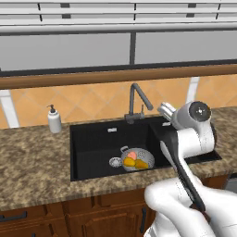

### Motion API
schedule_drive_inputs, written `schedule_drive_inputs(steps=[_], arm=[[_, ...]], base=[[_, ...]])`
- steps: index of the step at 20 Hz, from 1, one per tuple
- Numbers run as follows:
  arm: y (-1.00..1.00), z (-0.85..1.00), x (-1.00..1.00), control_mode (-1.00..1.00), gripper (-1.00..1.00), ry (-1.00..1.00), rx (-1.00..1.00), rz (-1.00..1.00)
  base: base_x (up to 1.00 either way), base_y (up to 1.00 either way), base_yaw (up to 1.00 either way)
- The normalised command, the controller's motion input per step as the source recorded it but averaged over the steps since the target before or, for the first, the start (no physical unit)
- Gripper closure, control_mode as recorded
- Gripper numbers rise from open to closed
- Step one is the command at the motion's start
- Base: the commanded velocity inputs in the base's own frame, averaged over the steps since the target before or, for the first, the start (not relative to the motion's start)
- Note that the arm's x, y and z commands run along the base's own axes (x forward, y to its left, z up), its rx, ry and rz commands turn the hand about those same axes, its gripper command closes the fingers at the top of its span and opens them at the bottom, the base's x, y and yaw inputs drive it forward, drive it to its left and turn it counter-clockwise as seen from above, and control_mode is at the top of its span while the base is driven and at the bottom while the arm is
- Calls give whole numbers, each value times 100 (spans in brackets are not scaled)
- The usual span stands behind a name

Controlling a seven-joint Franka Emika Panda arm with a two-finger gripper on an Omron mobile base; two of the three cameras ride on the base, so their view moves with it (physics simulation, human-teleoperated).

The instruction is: Put the colander in the sink, put the mango, peach, pear in the colander, and turn on the sink faucet and pour water over the colander.

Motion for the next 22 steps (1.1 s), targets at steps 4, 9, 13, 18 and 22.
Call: schedule_drive_inputs(steps=[4, 9, 13, 18, 22], arm=[[-89, 0, 41, -100, -100, 18, 37, 3], [-53, 0, 63, -100, -100, 23, 26, 4], [-23, 0, 51, -100, -100, 18, 31, 0], [-17, -12, 74, -100, -100, 24, 30, 0], [-6, -12, 53, -100, -100, 14, 32, -8]], base=[[0, 0, 0], [0, 0, 0], [0, 0, 0], [0, 0, 0], [0, 0, 0]])
